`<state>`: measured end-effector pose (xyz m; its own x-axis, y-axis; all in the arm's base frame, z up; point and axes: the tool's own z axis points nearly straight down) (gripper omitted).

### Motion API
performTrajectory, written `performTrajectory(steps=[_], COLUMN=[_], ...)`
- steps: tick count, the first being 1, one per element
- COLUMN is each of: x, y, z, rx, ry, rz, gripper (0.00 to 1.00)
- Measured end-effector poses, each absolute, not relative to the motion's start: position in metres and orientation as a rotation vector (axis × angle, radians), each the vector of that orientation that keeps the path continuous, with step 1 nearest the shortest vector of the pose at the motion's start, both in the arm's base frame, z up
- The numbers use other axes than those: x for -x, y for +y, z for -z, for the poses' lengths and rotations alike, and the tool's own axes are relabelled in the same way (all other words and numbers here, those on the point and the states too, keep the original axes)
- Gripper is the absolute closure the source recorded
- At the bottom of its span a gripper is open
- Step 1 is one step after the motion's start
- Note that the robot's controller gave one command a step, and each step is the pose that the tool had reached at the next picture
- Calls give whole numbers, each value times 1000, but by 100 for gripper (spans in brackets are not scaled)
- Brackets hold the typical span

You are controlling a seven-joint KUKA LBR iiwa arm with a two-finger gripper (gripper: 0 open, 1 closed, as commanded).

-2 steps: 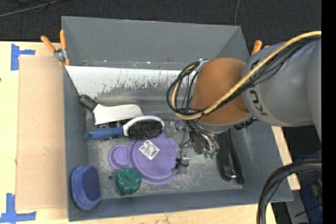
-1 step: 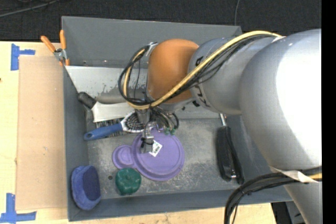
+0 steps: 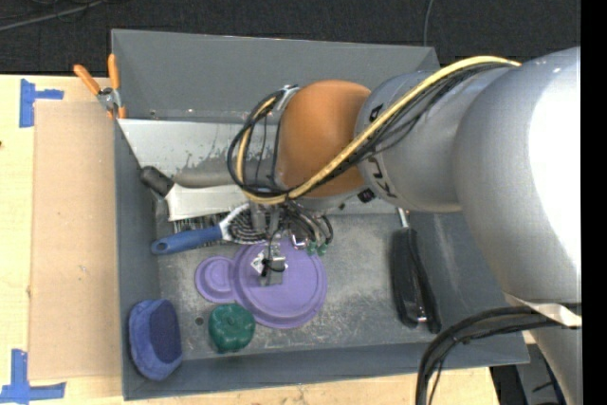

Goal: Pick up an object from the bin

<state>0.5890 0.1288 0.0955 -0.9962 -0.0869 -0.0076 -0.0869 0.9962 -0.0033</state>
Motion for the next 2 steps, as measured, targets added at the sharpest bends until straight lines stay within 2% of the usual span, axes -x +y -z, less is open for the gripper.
performTrajectory(steps=[1,2], x=[-620,-617], y=[150,215], z=[-103,-76], rx=[104,-304], ry=[3117,3103], rz=[35,17], gripper=[0,0])
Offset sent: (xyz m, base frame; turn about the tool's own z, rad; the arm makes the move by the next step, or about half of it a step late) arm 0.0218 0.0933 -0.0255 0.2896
